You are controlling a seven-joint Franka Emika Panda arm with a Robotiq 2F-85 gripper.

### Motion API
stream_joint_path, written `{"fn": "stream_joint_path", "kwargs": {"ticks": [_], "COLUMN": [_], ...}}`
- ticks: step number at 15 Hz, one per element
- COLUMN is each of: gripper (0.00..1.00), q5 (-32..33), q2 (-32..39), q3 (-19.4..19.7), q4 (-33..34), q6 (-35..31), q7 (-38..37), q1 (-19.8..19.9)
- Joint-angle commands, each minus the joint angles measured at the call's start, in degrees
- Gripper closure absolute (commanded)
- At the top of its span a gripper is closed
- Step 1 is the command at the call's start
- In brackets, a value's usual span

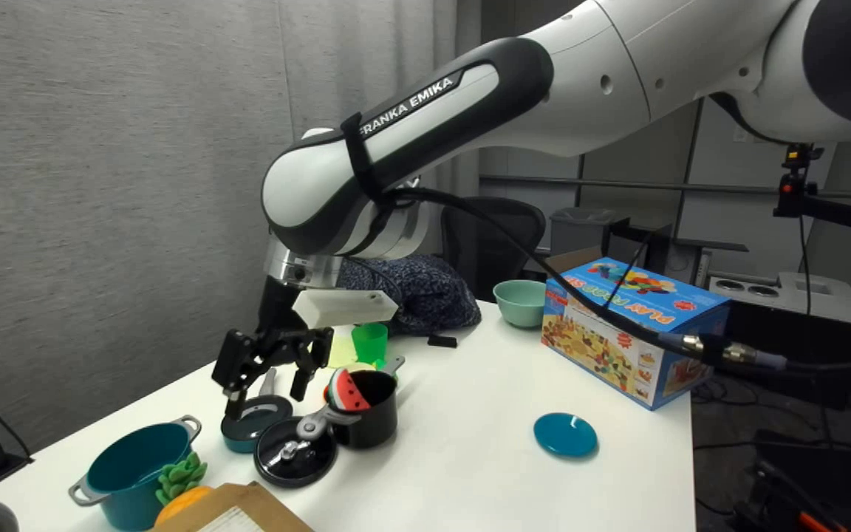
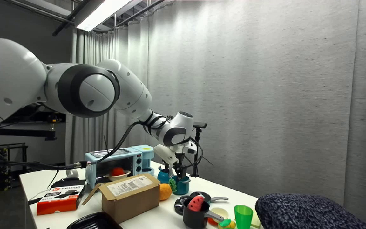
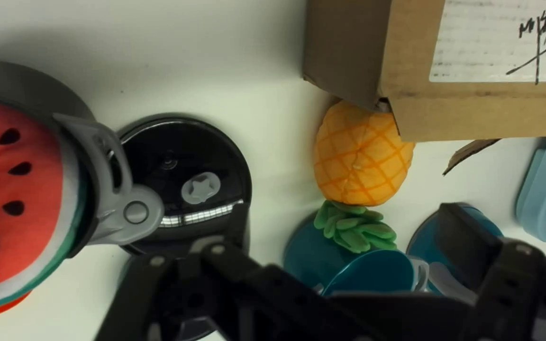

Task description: Put the pineapple plushie on the black plate

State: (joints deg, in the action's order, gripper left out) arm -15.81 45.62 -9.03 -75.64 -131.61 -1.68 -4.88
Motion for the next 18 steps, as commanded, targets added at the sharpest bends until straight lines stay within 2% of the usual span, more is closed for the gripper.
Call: {"fn": "stream_joint_path", "kwargs": {"ticks": [1, 2, 3, 9, 10, 14, 15, 18], "gripper": [0.0, 0.0, 0.0, 0.0, 0.0, 0.0, 0.0, 0.0], "q5": [-0.81, -0.81, 0.28, 0.0, 0.93, 4.9, 3.12, 4.11], "q2": [2.22, 2.4, 7.4, 13.11, 13.51, 12.04, 11.19, 11.19], "q3": [-1.7, -1.82, -1.4, -2.73, -1.76, 1.35, -0.29, 0.61], "q4": [2.27, 2.2, 9.46, 16.96, 17.77, 19.69, 15.73, 17.51], "q6": [-0.23, -0.33, 1.03, 2.17, 3.17, 17.08, 11.3, 15.48], "q7": [2.4, 2.53, -0.42, -0.4, -1.81, -5.13, -2.44, -3.78], "q1": [0.77, 0.79, -1.72, -3.23, -3.99, -4.41, -3.56, -3.61]}}
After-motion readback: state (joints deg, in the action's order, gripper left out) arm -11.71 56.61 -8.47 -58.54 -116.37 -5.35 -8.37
